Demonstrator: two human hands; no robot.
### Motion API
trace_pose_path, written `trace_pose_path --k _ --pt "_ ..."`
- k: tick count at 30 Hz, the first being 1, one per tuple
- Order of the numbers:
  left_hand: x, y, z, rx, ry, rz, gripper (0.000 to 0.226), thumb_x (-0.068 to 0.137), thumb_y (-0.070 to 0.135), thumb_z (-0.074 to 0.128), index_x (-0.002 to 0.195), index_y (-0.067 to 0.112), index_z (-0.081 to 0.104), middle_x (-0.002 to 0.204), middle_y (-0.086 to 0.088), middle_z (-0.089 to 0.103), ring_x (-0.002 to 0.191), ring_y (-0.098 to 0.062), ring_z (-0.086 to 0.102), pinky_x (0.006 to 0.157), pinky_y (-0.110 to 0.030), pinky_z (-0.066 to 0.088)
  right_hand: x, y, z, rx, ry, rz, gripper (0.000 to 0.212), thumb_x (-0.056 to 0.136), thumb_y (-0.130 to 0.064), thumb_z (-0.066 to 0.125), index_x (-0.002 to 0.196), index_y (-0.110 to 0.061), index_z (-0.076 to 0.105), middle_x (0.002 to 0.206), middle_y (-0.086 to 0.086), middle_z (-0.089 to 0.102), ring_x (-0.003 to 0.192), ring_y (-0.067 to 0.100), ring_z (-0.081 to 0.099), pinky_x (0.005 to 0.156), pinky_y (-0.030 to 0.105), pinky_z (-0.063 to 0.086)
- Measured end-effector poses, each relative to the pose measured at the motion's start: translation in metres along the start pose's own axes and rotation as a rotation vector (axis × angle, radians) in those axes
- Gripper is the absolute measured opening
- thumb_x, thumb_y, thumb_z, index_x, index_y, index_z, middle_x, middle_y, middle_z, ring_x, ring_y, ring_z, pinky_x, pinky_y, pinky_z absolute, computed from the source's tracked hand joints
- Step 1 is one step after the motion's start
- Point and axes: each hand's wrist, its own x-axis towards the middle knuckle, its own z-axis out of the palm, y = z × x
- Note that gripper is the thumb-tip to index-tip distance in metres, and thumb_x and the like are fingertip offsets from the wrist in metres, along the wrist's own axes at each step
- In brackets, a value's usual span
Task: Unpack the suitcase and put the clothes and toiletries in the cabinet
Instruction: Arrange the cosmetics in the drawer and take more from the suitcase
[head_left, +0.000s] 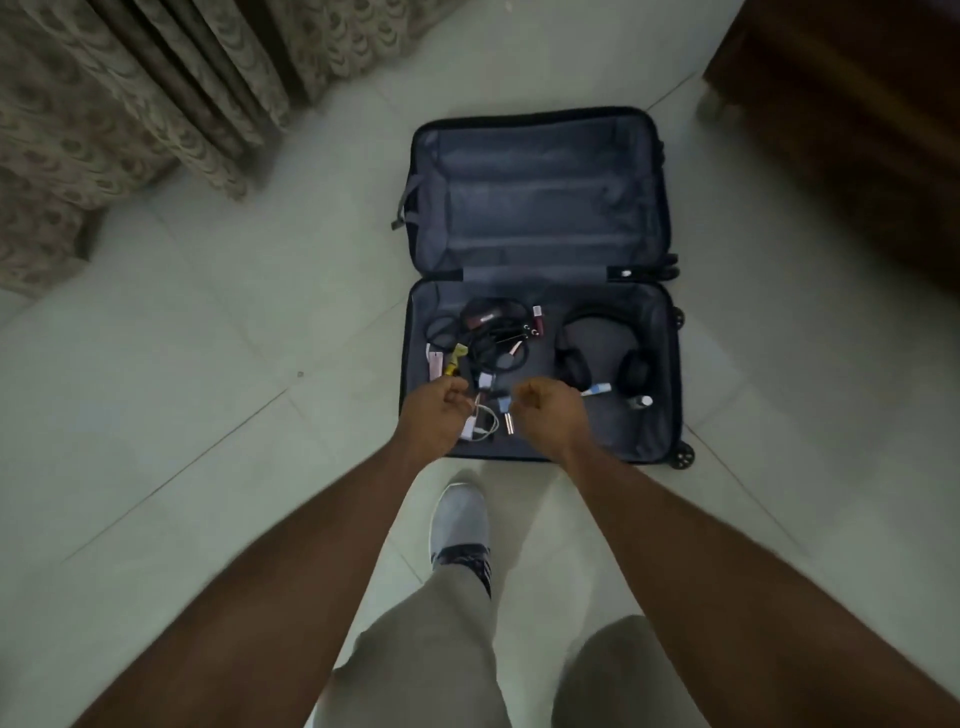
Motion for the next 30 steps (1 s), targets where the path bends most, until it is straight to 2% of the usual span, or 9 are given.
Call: trace_pose_path --k 3,6,9,15,18,21,23,27,30 --pt "0.068 -0.046 0.021 0.08 0.003 -0.007 0.027 0.095 0.009 0.063 0.12 0.005 0.071 0.11 -0.01 0.074 0.104 -0.024 0.067 0.089 -0.019 0.046 0.062 0.029 0.033 -0.206 -0.054 -0.066 0.011 0.086 -0.014 0.067 0.081 -0.008 0.074 0.088 0.014 0.075 0.092 0.035 0.07 0.081 0.035 0.055" --pt "0.115 -0.08 0.036 0.149 -0.027 0.005 0.024 0.09 0.01 0.067 0.114 0.007 0.073 0.099 -0.007 0.075 0.101 -0.026 0.069 0.096 -0.034 0.054 0.106 0.05 0.054 -0.354 -0.101 -0.052 0.016 0.087 -0.016 0.069 0.097 -0.006 0.077 0.103 0.013 0.075 0.1 0.031 0.069 0.08 0.034 0.057" --pt "0.144 -0.096 0.047 0.12 -0.018 0.005 0.022 0.087 0.007 0.069 0.108 0.009 0.073 0.089 -0.003 0.072 0.097 -0.028 0.071 0.092 -0.036 0.058 0.138 0.07 0.075 -0.488 -0.153 -0.049 0.016 0.088 -0.021 0.069 0.091 -0.005 0.068 0.104 0.015 0.073 0.1 0.033 0.07 0.072 0.03 0.051" --pt "0.159 -0.113 0.065 0.01 0.029 0.018 0.017 0.088 0.002 0.07 0.103 0.01 0.074 0.094 -0.012 0.077 0.09 -0.029 0.074 0.085 -0.041 0.063 0.165 0.092 0.107 -0.598 -0.189 -0.038 0.04 0.089 -0.045 0.068 0.11 -0.011 0.069 0.115 0.011 0.07 0.105 0.032 0.068 0.082 0.036 0.057" --pt "0.155 -0.117 0.072 -0.002 0.06 0.045 0.018 0.09 0.0 0.068 0.105 0.009 0.075 0.095 -0.013 0.077 0.088 -0.026 0.074 0.082 -0.035 0.063 0.168 0.095 0.106 -0.567 -0.25 -0.005 0.037 0.091 -0.045 0.064 0.097 -0.01 0.072 0.105 0.011 0.075 0.095 0.029 0.072 0.075 0.031 0.056" --pt "0.151 -0.116 0.075 0.024 0.124 0.115 0.025 0.089 -0.005 0.065 0.111 0.004 0.074 0.094 -0.009 0.075 0.079 -0.015 0.068 0.073 -0.016 0.056 0.167 0.085 0.089 -0.525 -0.286 -0.001 0.031 0.086 -0.038 0.065 0.074 -0.01 0.073 0.065 0.003 0.074 0.06 0.018 0.072 0.059 0.027 0.059" --pt "0.148 -0.115 0.075 -0.021 0.09 0.186 0.04 0.085 -0.011 0.068 0.123 0.002 0.069 0.095 -0.008 0.07 0.079 -0.01 0.062 0.072 -0.01 0.052 0.164 0.073 0.079 -0.487 -0.277 -0.068 0.029 0.081 -0.035 0.069 0.071 -0.009 0.073 0.053 0.001 0.07 0.049 0.015 0.068 0.052 0.026 0.058" --pt "0.146 -0.118 0.077 0.067 -0.031 0.436 0.068 0.079 -0.006 0.078 0.142 0.014 0.06 0.123 -0.001 0.07 0.108 -0.009 0.067 0.093 -0.014 0.052 0.16 0.052 0.074 -0.252 -0.343 -0.225 0.026 0.076 -0.021 0.079 0.066 0.002 0.071 0.049 0.005 0.061 0.043 0.017 0.055 0.048 0.027 0.048" --pt "0.141 -0.119 0.076 0.046 -0.022 0.444 0.051 0.085 0.004 0.076 0.133 0.018 0.067 0.116 0.004 0.074 0.105 -0.007 0.067 0.091 -0.018 0.053 0.162 0.049 0.079 -0.026 -0.411 -0.226 0.019 0.083 -0.013 0.077 0.073 0.003 0.074 0.059 0.011 0.066 0.047 0.018 0.055 0.047 0.024 0.044"
